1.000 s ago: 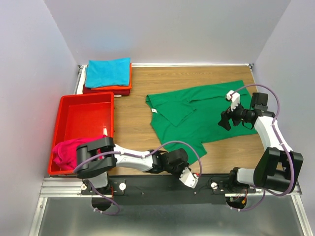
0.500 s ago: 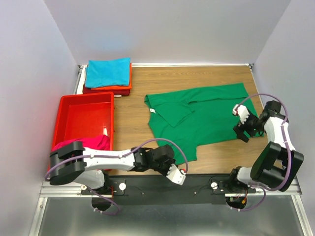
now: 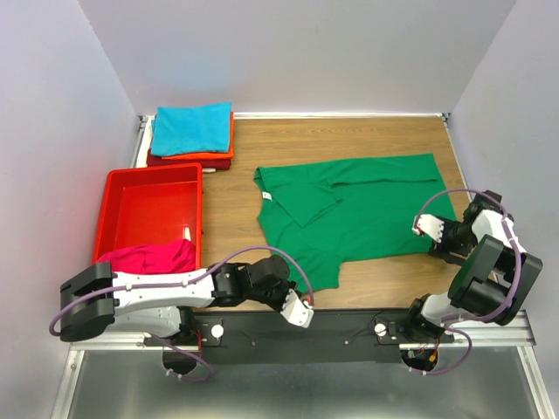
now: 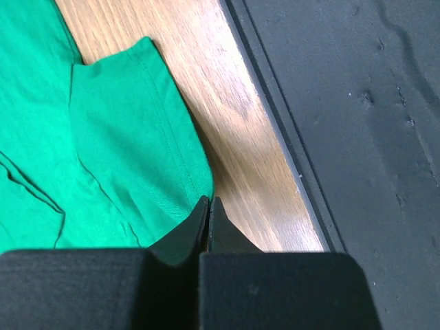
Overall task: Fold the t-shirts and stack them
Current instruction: Fold the tshirt
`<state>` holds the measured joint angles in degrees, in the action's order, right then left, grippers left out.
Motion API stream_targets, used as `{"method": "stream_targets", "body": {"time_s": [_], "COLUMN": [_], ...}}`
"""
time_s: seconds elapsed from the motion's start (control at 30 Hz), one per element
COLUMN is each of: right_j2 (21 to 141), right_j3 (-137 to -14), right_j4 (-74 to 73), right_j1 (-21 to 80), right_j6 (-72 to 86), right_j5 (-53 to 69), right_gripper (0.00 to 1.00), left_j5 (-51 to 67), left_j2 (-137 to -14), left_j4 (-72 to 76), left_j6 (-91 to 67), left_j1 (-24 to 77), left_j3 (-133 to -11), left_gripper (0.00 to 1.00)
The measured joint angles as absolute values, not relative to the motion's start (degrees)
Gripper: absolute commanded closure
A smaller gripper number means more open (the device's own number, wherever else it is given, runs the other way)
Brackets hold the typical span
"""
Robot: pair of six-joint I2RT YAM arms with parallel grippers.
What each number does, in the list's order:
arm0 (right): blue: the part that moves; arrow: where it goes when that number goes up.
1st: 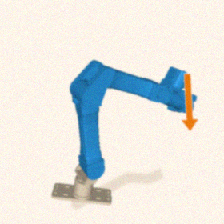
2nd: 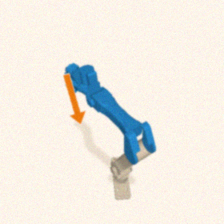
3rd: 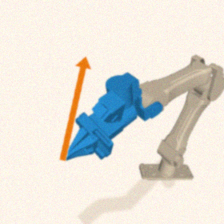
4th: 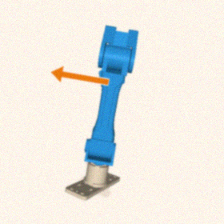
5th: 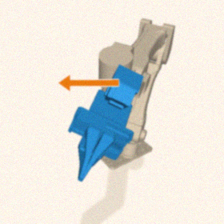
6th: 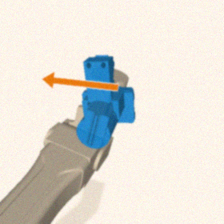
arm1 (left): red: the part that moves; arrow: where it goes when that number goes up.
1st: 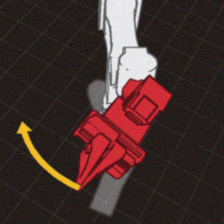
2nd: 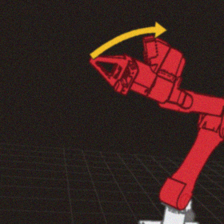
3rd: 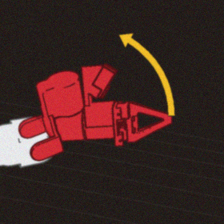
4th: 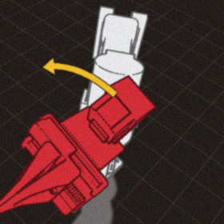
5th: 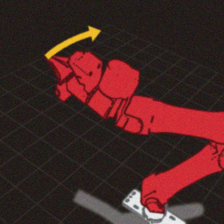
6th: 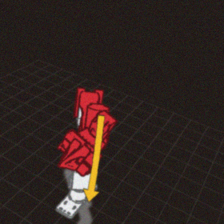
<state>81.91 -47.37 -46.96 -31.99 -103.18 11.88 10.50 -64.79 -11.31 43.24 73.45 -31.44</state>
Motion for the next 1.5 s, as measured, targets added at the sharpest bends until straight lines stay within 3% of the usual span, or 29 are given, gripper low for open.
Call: {"method": "stream_targets", "body": {"time_s": [0.37, 0.47, 0.57, 0.77, 1.2, 1.5], "right_j2": [84.7, 85.5, 85.6, 86.6, 83.7, 84.3], "right_j3": [-44.6, -44.6, -44.5, -44.2, -44.1, -51.0], "right_j4": [-39.6, -38.4, -37.5, -35.6, -35.0, -37.0], "right_j1": [-32.0, -32.3, -32.4, -32.4, -32.4, -32.4], "right_j6": [-105.6, -105.6, -105.9, -106.0, -102.5, -95.8], "right_j5": [3.3, 2.6, 2.6, 2.3, 3.1, 6.9], "right_gripper": [0.43, 0.55, 0.61, 0.99, 1.00, 0.99], "left_j5": [11.1, 11.1, 11.1, 11.2, 11.3, 11.6], "left_j2": [-69.7, -69.7, -69.7, -69.6, -65.5, -63.4], "left_j4": [-10.9, -10.8, -10.8, -10.8, -9.1, -5.6], "left_j6": [42.8, 42.8, 42.8, 42.8, 42.3, 42.0], "left_j1": [73.1, 73.1, 72.8, 72.3, 66.2, 59.4], "left_j3": [-31.4, -31.4, -31.4, -31.4, -33.5, -36.3], "left_gripper": [1.00, 1.00, 1.00, 1.00, 1.00, 1.00]}}
